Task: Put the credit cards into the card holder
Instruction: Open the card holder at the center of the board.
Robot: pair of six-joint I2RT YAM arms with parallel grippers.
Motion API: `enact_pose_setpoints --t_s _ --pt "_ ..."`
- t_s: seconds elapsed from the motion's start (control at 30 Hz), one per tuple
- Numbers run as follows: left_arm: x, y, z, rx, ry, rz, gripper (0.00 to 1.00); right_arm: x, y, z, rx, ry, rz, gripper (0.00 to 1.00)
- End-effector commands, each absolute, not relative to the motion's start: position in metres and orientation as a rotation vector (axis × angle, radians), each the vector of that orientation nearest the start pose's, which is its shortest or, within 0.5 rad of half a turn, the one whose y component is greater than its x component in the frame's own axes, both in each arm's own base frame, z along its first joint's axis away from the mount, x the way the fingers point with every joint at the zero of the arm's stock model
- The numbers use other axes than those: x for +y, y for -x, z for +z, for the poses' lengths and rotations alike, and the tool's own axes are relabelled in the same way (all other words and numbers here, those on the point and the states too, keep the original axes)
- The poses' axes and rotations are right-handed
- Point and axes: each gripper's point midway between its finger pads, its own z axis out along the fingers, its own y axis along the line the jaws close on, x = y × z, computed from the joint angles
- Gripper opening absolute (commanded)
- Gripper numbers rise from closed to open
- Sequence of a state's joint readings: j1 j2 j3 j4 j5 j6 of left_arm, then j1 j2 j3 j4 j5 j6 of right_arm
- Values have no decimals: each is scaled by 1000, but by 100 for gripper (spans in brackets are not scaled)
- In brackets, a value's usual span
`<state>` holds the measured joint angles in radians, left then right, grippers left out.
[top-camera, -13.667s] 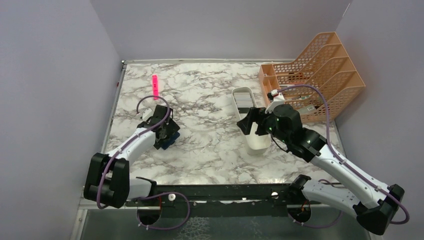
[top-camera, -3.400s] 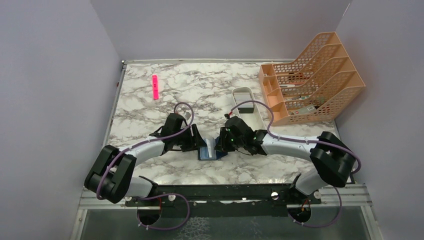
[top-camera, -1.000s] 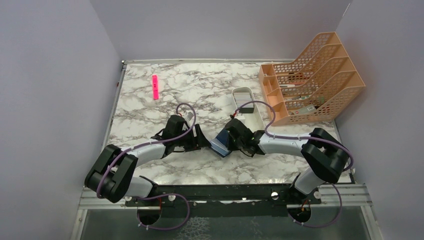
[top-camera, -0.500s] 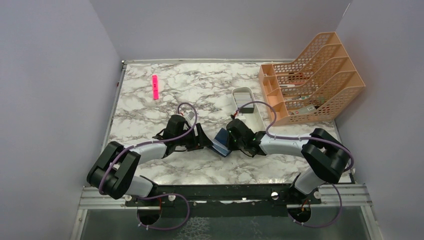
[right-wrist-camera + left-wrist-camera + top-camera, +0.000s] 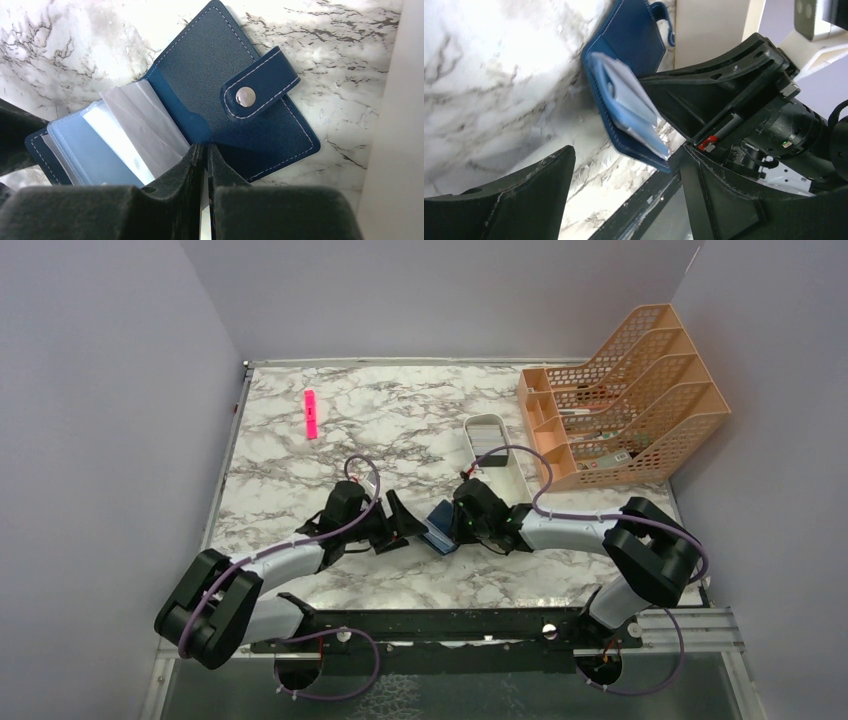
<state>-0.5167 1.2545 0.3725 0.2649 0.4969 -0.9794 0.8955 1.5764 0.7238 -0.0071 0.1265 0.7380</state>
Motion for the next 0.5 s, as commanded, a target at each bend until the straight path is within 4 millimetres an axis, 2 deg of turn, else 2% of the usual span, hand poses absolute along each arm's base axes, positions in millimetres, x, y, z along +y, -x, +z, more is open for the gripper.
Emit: enact_pose_setpoints --t_s 0.0,0.2,0.47 --pt "-243 -201 75 2410 465 -1335 79 291 -214 12 2548 143 592 12" --pt "-234 -212 70 2377 527 -1239 77 294 -212 13 2546 148 613 12" --pt "-244 -219 66 2421 499 -1242 75 292 -212 16 2538 150 606 12"
